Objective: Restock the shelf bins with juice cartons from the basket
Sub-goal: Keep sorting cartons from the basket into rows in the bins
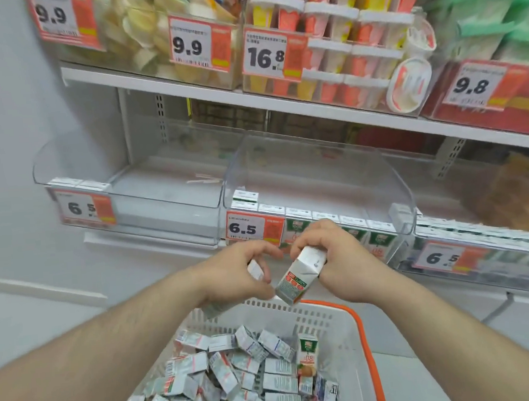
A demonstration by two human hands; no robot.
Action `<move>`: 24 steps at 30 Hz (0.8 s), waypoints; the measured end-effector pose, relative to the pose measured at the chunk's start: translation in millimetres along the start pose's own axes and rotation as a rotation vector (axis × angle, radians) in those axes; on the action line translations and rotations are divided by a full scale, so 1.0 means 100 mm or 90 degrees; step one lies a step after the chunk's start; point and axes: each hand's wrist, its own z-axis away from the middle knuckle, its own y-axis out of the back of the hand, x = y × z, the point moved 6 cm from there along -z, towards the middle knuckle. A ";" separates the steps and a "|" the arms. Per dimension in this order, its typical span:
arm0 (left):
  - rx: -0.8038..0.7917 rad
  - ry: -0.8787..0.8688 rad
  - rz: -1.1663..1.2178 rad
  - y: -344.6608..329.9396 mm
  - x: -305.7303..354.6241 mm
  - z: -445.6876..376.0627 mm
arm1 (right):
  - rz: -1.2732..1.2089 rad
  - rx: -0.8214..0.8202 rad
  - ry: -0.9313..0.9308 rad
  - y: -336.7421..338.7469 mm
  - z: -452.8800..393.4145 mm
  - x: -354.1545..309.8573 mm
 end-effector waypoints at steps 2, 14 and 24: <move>-0.018 -0.029 -0.050 -0.02 -0.03 0.05 | 0.035 -0.023 0.034 0.02 -0.02 -0.08; 0.311 0.009 -0.027 0.23 0.04 0.12 | -0.338 0.291 -0.126 -0.03 -0.06 0.07; 0.591 -0.029 -0.345 0.37 0.24 0.21 | -0.408 0.258 -0.203 -0.22 -0.21 -0.21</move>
